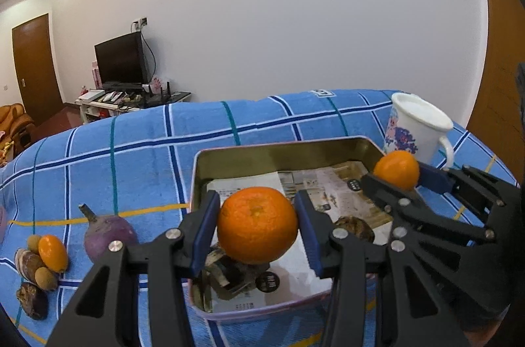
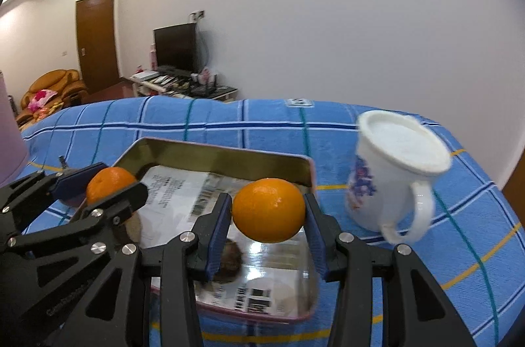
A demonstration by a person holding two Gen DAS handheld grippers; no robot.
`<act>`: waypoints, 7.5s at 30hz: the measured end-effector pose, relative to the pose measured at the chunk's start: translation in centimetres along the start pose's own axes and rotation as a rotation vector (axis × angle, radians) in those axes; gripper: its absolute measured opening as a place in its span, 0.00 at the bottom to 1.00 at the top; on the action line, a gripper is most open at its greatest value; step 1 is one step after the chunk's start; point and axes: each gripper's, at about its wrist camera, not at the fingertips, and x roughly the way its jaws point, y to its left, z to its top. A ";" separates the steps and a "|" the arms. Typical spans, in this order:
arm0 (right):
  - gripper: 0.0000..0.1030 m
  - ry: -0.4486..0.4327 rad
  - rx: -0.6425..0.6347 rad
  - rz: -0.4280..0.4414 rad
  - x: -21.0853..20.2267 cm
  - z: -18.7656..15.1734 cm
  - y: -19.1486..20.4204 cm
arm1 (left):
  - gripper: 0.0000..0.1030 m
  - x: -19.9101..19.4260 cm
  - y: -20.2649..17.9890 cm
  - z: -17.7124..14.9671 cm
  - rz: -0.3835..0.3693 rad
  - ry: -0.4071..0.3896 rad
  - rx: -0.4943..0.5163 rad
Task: Organize fruits
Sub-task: 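Carry both oranges into the pink tin box and release them, then reach the right gripper to the purple turnip and grasp it, then grasp the dark brown mangosteen with the left gripper and lift it, then carry the mangosteen into the pink tin box with the left gripper while the right gripper carries the turnip there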
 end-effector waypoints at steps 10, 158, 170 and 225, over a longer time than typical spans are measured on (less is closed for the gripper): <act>0.45 0.075 0.046 0.121 2.1 -0.3 -0.5 | 0.48 -0.1 -0.1 -0.2 0.006 -0.009 0.031; 0.53 -0.087 -0.138 0.225 -3.5 -1.5 21.6 | 0.45 -10.1 22.6 -6.9 0.323 -0.028 -0.165; 0.53 -0.105 -0.172 0.206 -4.9 -2.4 21.0 | 0.45 -10.2 21.3 -7.1 0.326 -0.049 -0.157; 0.53 -0.130 -0.181 0.078 -4.6 -2.4 10.9 | 0.45 -7.7 9.3 -5.4 0.243 -0.028 -0.078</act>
